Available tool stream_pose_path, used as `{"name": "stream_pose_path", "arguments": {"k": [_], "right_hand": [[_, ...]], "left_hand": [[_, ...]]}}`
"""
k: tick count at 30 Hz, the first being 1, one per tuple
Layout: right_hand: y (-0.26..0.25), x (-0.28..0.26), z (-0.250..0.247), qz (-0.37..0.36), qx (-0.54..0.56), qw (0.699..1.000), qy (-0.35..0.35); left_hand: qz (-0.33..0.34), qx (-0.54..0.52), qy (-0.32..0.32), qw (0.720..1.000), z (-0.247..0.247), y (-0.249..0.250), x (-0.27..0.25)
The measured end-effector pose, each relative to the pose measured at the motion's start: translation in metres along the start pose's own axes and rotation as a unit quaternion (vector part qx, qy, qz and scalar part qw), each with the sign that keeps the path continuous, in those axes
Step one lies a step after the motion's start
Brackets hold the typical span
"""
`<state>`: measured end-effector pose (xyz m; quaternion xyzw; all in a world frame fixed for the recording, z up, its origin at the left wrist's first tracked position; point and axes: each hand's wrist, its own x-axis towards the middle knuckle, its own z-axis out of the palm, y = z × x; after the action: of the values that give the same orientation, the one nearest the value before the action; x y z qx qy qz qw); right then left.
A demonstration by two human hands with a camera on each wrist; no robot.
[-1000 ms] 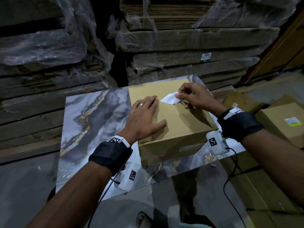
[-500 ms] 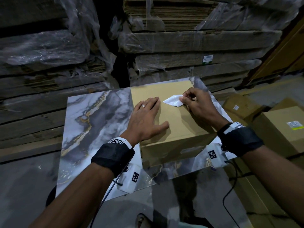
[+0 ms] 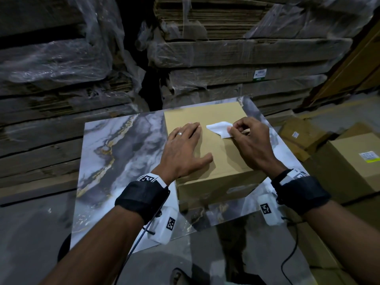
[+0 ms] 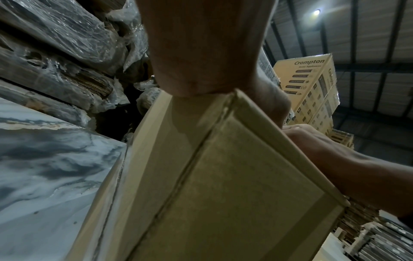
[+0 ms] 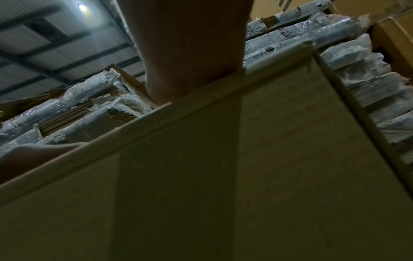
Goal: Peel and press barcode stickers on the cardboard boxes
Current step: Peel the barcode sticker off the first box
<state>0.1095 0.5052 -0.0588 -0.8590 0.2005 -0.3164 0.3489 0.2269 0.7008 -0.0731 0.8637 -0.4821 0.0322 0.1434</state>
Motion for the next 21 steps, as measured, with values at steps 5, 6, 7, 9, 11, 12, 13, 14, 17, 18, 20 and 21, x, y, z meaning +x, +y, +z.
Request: {"name": "stream_pose_path", "arguments": {"k": [5, 6, 7, 9, 11, 12, 13, 14, 17, 18, 20, 21], "right_hand": [[0.001, -0.006, 0.001, -0.002, -0.011, 1.000, 0.022], [0.001, -0.006, 0.001, -0.002, -0.014, 1.000, 0.024], [0.001, -0.006, 0.001, -0.004, -0.017, 1.000, 0.024], [0.000, -0.006, 0.001, -0.003, -0.021, 0.999, 0.026], [-0.003, -0.007, 0.001, -0.004, -0.022, 0.999, 0.026], [-0.005, -0.008, 0.001, -0.010, -0.022, 0.999, 0.024], [-0.006, -0.009, 0.001, -0.020, -0.019, 0.999, 0.021], [-0.008, -0.011, 0.000, -0.032, -0.013, 0.999, 0.015], [-0.012, -0.012, -0.001, -0.046, 0.006, 0.998, -0.033], [-0.013, -0.012, -0.002, -0.042, 0.018, 0.997, -0.061], [-0.012, -0.008, -0.004, -0.036, 0.047, 0.990, -0.127], [-0.011, -0.004, -0.005, -0.033, 0.053, 0.986, -0.154]], "left_hand": [[0.003, 0.003, -0.001, 1.000, 0.000, 0.001, 0.001], [0.002, 0.001, -0.001, 1.000, -0.001, 0.002, 0.001], [0.000, -0.001, -0.002, 1.000, -0.001, 0.002, 0.002], [-0.003, 0.002, -0.003, 1.000, 0.000, 0.003, 0.002], [-0.006, 0.003, -0.002, 1.000, 0.000, 0.004, 0.002], [-0.007, 0.002, -0.001, 1.000, -0.001, 0.003, 0.002], [-0.006, 0.001, -0.002, 1.000, -0.001, 0.003, 0.002], [-0.006, 0.000, -0.003, 1.000, -0.001, 0.003, 0.002], [-0.003, 0.003, -0.002, 1.000, -0.002, 0.003, 0.002], [-0.002, 0.004, -0.002, 1.000, -0.002, 0.003, 0.002], [0.000, 0.007, -0.001, 1.000, -0.001, 0.002, 0.002], [0.001, 0.008, -0.002, 1.000, -0.001, 0.002, 0.003]]}}
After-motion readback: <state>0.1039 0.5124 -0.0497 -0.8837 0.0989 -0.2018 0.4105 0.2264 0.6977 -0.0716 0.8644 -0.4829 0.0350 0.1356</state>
